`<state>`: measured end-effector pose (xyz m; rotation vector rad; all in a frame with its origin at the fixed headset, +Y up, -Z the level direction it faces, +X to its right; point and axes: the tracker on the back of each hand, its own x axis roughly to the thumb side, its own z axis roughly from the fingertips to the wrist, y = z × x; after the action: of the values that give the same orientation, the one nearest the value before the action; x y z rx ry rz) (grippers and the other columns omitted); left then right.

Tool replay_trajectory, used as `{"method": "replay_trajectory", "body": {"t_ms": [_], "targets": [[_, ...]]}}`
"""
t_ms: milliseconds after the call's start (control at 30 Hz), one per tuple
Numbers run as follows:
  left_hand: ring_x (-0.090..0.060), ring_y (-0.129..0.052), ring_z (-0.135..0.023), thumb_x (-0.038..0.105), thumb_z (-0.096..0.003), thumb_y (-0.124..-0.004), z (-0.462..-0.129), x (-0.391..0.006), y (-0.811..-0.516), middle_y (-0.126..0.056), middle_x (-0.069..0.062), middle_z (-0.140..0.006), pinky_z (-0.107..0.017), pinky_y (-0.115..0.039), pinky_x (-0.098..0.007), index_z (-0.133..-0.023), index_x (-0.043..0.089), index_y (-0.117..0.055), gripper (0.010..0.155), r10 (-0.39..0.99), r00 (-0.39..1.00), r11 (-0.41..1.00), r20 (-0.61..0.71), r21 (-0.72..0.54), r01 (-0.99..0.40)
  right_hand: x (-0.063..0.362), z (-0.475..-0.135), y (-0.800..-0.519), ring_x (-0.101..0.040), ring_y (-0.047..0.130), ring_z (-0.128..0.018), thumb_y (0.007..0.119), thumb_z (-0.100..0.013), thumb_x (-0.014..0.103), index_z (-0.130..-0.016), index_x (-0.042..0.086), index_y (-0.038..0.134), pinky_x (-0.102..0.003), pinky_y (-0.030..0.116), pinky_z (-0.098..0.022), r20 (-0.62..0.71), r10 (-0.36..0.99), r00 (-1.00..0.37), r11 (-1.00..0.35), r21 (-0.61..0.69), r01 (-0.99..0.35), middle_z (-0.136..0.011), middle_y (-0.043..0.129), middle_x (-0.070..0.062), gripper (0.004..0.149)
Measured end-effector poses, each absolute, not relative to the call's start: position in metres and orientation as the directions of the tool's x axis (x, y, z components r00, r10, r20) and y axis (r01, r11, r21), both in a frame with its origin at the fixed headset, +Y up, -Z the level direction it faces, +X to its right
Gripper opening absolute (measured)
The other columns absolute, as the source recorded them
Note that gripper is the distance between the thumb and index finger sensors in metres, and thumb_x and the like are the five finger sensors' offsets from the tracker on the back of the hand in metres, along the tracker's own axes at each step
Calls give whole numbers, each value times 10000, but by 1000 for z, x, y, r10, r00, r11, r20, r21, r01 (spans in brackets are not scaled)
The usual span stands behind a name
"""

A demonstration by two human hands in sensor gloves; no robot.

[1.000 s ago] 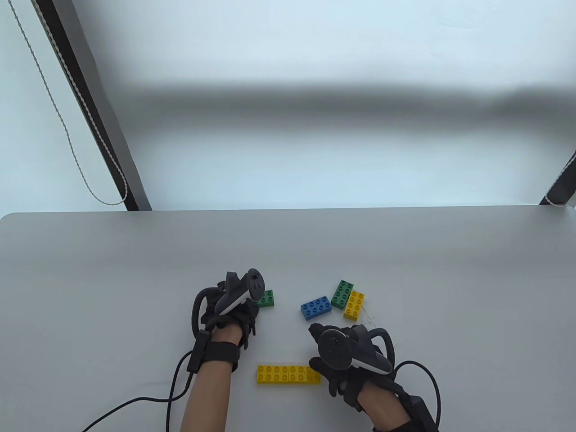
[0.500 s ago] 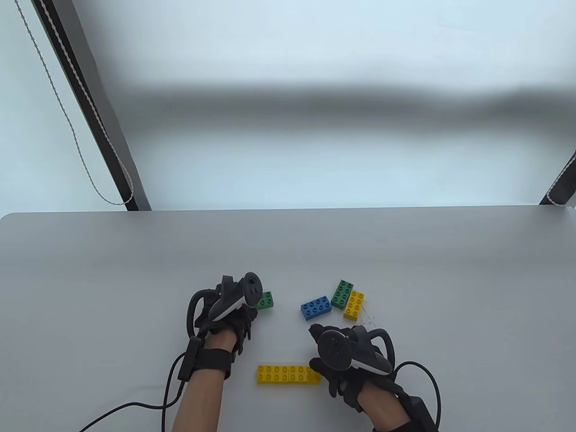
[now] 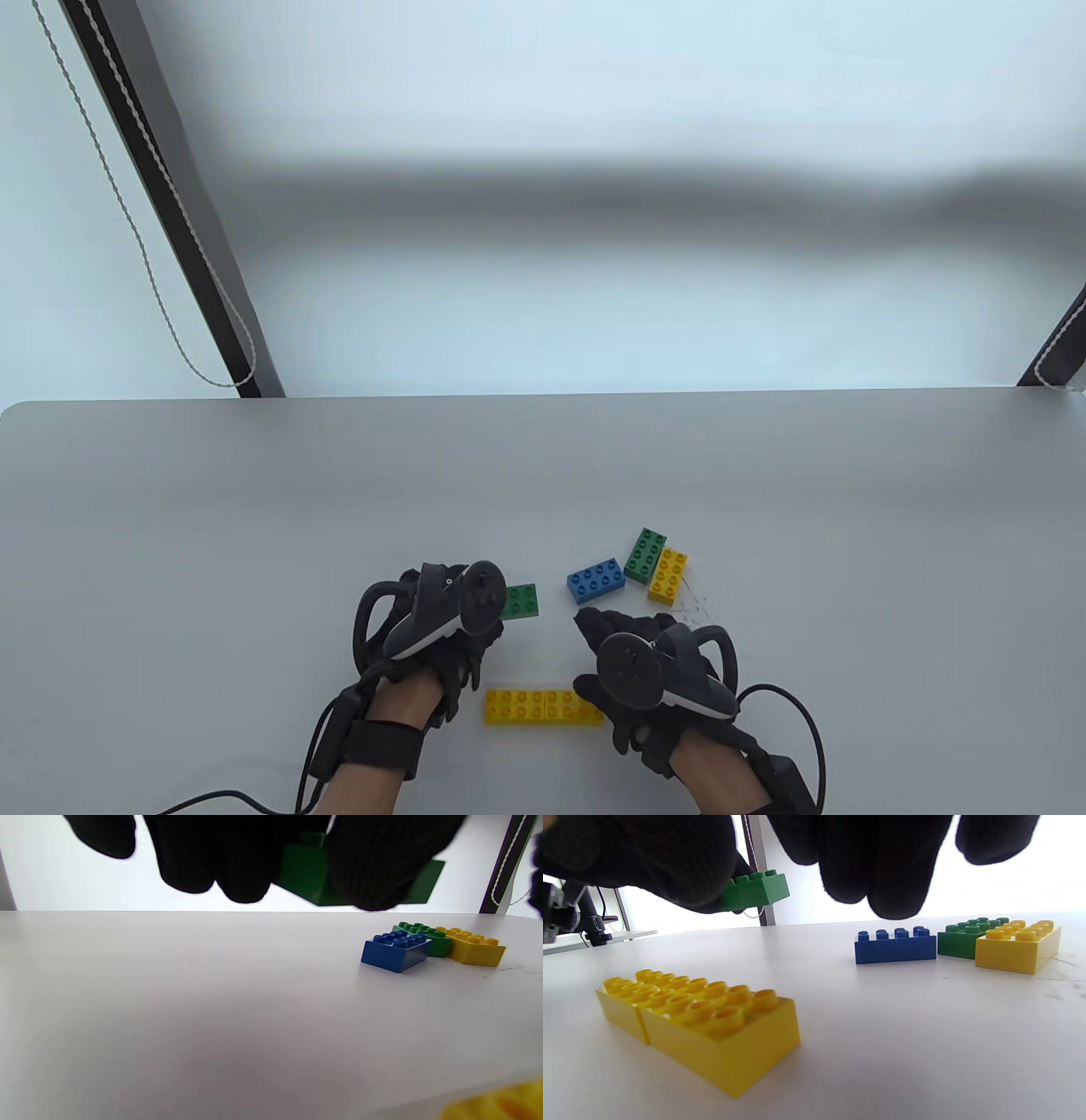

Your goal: Stack lego bricks

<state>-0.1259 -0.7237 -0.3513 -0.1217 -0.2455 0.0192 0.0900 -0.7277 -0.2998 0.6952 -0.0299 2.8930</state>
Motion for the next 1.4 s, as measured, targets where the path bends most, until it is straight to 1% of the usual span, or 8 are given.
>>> {"method": "replay_trajectory", "body": {"t_ms": [233,433,567,800,933,1067,1400], "targets": [[-314,-748,-927,516,-352,-854,-325,-114,-722,-797,-41,-975,-685,-599,-624,-942,251,-681,670,41,940,997,339,-75,-16,87,-296,-723,-410,890,-782,839,-351,511,-967,131,557,-665,670,-586,477,163,-864,-978,-38,-206,-941,768,-136,777],[-313,-764,-920,518,-348,-865,-307,-104,-726,-811,-40,-966,-681,-607,-624,-935,246,-695,669,52,920,998,389,-39,-40,83,-293,-723,-409,893,-778,838,-350,513,-963,132,569,-664,676,-583,493,178,-851,-974,-35,-224,-938,772,-135,771],[-313,-775,-915,517,-342,-875,-299,-98,-729,-821,-37,-959,-677,-618,-623,-928,247,-705,667,50,907,998,418,-51,-32,78,-291,-723,-407,908,-765,838,-350,513,-947,138,607,-661,684,-580,506,175,-845,-975,-30,-220,-924,795,-132,742],[-308,-802,-902,519,-326,-895,-291,-96,-731,-845,-34,-943,-671,-641,-617,-911,245,-727,668,71,895,996,439,-75,-42,72,-288,-724,-378,1001,-667,857,-346,468,-864,160,745,-635,748,-545,528,190,-828,-975,1,-223,-808,927,-97,613],[-306,-810,-896,513,-317,-904,-292,-99,-736,-849,-31,-938,-668,-647,-615,-904,247,-731,668,113,891,991,439,-115,-69,69,-287,-725,-379,1011,-653,865,-341,457,-851,156,761,-633,755,-540,535,187,-824,-977,14,-212,-794,938,-101,601],[-304,-809,-899,514,-310,-906,-294,-100,-743,-849,-26,-938,-669,-649,-613,-900,251,-732,669,148,889,983,433,-159,-86,68,-287,-729,-379,1014,-646,869,-339,449,-845,151,767,-632,757,-537,536,201,-820,-978,55,-203,-785,943,-102,596],[-302,-813,-900,512,-310,-903,-296,-98,-757,-846,-23,-943,-667,-660,-607,-900,255,-730,666,140,893,973,427,-224,-45,63,-288,-740,-376,1012,-648,868,-343,436,-847,149,764,-630,760,-534,537,196,-821,-981,112,-161,-785,943,-103,589]]}}
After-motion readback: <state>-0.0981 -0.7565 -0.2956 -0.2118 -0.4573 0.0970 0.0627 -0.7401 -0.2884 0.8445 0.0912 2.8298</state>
